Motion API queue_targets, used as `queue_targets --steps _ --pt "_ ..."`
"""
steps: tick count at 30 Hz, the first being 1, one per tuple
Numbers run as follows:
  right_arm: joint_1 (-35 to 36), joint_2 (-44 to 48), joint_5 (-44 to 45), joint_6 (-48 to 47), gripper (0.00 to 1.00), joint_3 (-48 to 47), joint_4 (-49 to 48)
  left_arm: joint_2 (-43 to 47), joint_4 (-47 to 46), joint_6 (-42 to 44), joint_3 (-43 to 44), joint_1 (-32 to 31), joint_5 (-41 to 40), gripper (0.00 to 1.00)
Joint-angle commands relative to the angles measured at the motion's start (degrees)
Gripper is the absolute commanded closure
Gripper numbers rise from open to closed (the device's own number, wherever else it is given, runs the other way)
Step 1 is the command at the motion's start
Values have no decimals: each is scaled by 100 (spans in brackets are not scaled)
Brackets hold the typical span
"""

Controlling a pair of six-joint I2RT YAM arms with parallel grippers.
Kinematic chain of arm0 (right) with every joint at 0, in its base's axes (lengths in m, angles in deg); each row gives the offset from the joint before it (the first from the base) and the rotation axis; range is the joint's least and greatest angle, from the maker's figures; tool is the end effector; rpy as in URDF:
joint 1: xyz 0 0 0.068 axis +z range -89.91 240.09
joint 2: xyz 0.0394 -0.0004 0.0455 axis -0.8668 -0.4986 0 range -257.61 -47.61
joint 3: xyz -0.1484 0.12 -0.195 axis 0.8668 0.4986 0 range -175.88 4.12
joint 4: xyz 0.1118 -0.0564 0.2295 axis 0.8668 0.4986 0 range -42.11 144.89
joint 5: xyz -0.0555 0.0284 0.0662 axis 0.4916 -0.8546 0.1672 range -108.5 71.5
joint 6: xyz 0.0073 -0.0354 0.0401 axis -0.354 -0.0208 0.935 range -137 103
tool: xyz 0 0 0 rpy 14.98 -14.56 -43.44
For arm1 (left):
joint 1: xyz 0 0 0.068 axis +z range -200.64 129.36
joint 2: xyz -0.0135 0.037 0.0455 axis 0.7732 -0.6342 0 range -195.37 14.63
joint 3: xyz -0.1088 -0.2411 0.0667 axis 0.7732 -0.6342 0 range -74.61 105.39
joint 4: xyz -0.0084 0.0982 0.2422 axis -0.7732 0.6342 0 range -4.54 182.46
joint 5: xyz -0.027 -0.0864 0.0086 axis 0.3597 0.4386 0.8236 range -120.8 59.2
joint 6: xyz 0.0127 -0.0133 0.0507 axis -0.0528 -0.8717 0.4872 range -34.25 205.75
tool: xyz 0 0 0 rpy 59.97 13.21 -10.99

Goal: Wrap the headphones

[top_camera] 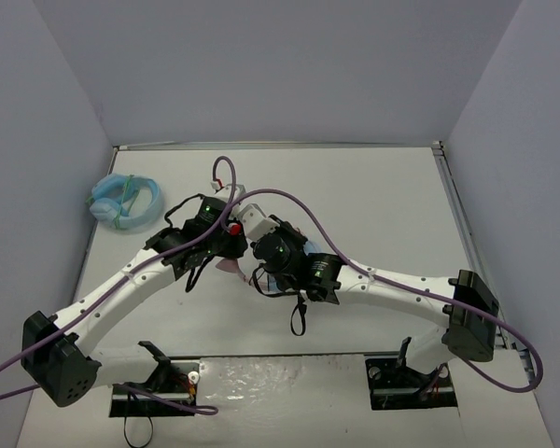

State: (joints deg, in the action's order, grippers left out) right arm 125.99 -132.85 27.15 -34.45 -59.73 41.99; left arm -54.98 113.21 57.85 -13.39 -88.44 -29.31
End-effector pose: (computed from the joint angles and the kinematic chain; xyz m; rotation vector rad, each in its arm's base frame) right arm 0.1635 0.3030 0.3167 -0.7137 1.6089 -0.1200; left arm 0.2110 -0.1649 0.3200 0.2120 2.2728 -0.6539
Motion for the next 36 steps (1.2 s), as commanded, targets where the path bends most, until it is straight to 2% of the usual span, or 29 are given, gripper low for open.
queue_targets --steps 1,13,22,36 --pt "-159 -83 94 197 82 -96 -257 112 -414 -168 267 -69 101 100" --pt "-210 -431 -89 668 81 119 -455 -104 -252 -286 327 -69 -250 100" --pt "-209 -253 -29 784 68 54 -400 -120 -252 -310 329 -63 -289 100" --pt "-184 61 398 873 62 -208 -20 -144 -231 -396 337 -61 -376 100"
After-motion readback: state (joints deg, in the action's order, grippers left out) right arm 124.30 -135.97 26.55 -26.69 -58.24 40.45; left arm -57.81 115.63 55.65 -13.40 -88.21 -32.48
